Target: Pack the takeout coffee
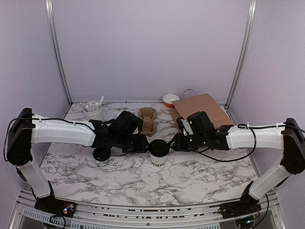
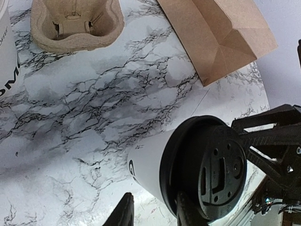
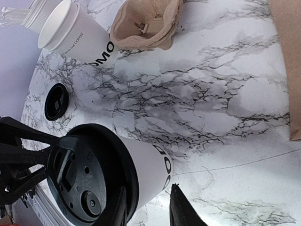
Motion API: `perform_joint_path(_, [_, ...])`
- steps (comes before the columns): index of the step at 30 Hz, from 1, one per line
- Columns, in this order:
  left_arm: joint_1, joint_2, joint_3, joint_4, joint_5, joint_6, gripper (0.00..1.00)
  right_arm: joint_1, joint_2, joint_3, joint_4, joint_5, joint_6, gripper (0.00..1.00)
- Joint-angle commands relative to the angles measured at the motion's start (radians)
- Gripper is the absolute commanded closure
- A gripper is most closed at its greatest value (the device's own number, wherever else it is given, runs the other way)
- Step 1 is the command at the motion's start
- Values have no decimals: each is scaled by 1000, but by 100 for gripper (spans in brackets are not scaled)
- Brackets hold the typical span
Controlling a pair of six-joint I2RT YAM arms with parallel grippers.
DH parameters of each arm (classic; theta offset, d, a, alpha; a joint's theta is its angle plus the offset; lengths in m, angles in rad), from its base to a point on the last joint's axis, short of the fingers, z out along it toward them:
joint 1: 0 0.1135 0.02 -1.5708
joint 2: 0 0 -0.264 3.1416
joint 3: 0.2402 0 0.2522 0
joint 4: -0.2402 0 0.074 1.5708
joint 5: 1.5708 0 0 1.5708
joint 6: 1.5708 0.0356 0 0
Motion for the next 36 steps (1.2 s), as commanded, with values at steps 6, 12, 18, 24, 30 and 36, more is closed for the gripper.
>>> perform_joint_path(6, [-35,-27,43,-189,-3,52,67,-14,99,127,-143,21,-101,71])
perform_joint_path(12, [-39,-49,66,-206,-17,51,67,-15,107,193,-161,9,-122,71])
perform_joint_path(18, [-37,-73,69,-218,-36,50,67,-15,91,226,-186,11,-139,70])
perform_joint_path(24, [-10,-93,71,-227,-46,47,67,-14,55,225,-217,26,-136,70])
perform_joint_path(30, [54,-61,111,-222,12,68,66,-15,-27,151,-208,15,-92,70])
perform_joint_path(36, [85,2,173,-216,69,86,66,-15,-81,37,-102,-96,0,70])
